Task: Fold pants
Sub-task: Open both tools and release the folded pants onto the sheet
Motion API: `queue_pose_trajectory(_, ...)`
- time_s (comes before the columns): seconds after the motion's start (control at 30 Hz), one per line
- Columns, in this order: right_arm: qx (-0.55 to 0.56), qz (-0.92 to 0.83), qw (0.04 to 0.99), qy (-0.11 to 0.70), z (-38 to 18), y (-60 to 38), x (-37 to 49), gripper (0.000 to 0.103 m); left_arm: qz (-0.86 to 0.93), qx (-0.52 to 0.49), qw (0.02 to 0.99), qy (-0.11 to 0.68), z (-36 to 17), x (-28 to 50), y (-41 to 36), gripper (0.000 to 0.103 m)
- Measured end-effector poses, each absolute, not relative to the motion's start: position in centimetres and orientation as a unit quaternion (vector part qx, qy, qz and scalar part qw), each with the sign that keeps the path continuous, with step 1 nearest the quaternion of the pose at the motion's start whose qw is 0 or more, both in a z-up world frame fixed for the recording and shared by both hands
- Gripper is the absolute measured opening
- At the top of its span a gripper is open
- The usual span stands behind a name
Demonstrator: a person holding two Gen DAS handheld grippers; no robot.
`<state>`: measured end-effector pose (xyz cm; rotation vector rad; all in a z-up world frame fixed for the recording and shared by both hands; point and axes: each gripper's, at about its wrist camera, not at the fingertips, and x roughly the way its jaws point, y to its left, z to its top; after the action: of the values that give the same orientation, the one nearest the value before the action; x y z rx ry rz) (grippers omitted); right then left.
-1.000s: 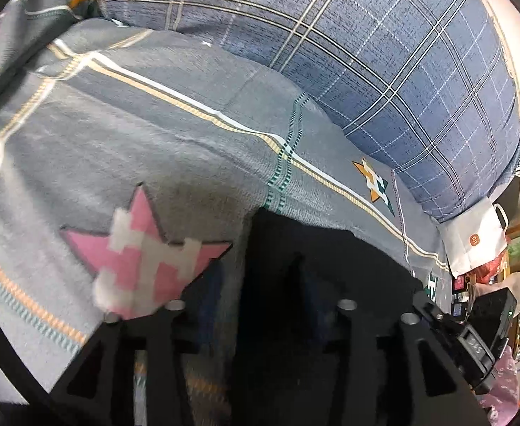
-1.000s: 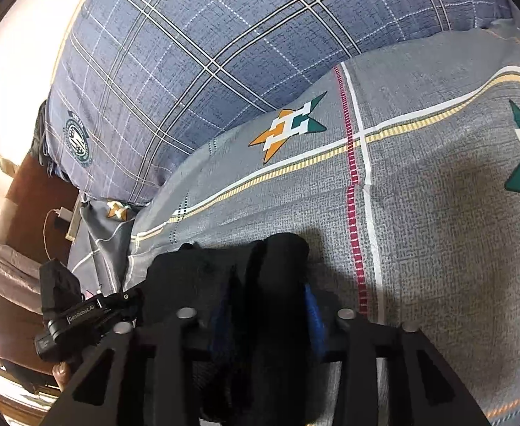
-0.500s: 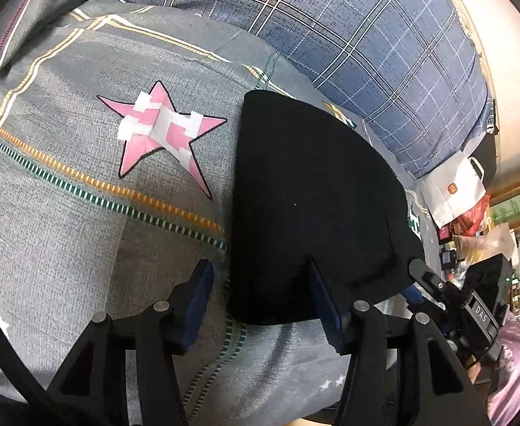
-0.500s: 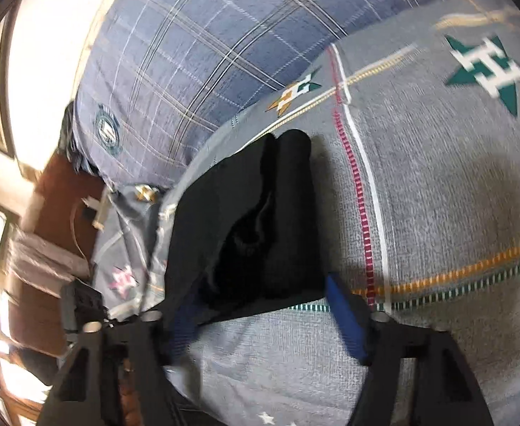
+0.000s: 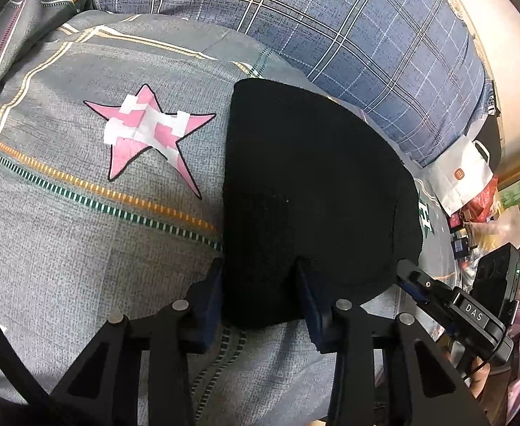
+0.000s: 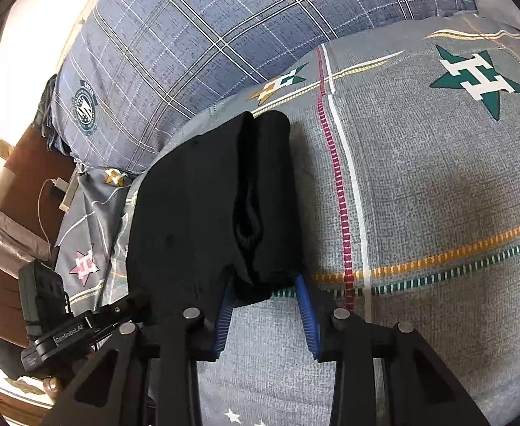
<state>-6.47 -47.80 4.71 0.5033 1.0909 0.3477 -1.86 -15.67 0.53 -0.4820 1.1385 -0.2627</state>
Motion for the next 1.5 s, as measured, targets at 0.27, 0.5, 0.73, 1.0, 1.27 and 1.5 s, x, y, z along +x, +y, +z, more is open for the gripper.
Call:
queue_pose_trajectory(0.27,0.238,0.160,0.810,0.512,4.6,-47.9,-6.4,0.036,-0.122,-0.214,0.816,0.523,0.4,-1.7,-16.3,0.043)
queue_pose_trajectory(0.5,0.240,0.161,0.806,0.516,4.5,-47.9,-6.5,0.036,-0.125,-0.223,0.827,0.501,0.2,-3.0,-16.1,0.043)
queue_pose_trajectory(0.73,0.224,0.183,0.807,0.515,5.0,-47.0,-7.8,0.036,-0.107,-0.226,0.837,0.486,0.3,-5.5,-15.5,0.056)
queue_pose_trajectory(1.0,0.235,0.166,0.820,0.495,6.2,-48.0,-9.2,0.059,-0.092,-0.195,0.848,0.485,0.5,-7.1,-16.1,0.061)
queue_pose_trajectory(1.27,0.259,0.163,0.822,0.479,6.8,-49.5,-11.1,0.060,-0.053,-0.173,0.861,0.475,1.2,-9.4,-16.0,0.063)
queue_pose_trajectory(1.5,0.248,0.166,0.829,0.473,7.5,-49.4,-12.7,0.067,-0.062,-0.122,0.879,0.456,2.4,-11.8,-17.9,0.068)
